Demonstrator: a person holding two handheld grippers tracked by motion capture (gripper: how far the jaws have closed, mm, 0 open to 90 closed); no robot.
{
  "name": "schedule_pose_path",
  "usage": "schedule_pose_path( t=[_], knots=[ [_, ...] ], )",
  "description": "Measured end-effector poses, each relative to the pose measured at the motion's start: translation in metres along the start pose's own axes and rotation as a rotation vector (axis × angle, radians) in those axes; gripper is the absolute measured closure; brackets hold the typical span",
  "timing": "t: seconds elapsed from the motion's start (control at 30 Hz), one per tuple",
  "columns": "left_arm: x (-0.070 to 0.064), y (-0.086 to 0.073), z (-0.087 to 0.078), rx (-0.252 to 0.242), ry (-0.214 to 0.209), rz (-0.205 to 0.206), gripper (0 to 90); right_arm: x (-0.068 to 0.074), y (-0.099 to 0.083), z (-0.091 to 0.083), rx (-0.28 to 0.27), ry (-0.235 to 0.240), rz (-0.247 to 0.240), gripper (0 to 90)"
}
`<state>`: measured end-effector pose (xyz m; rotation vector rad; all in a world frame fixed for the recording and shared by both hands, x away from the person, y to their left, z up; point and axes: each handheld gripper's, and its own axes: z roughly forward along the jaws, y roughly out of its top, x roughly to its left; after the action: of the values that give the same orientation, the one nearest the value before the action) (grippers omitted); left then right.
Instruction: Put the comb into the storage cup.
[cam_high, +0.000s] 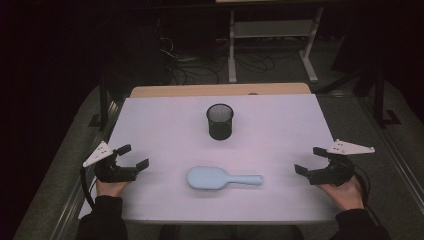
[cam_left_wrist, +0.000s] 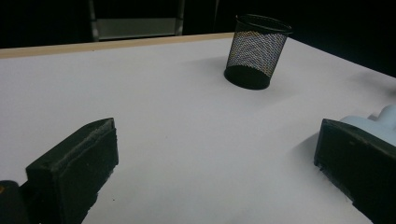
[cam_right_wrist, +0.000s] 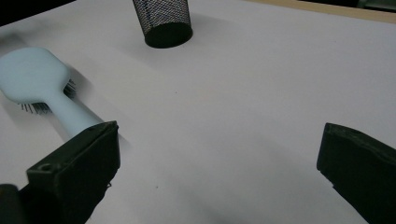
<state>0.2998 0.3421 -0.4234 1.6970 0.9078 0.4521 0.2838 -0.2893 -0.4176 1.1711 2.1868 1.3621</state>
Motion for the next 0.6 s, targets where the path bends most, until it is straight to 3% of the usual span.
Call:
schedule_pose_path(
  t=[0.6],
  knots=[
    [-0.001,-0.0003,-0.0032,-0.008,0.011,-0.007,0.0,0.0,0.0028,-0.0018,0.008,0.016,0.004,0.0]
  ],
)
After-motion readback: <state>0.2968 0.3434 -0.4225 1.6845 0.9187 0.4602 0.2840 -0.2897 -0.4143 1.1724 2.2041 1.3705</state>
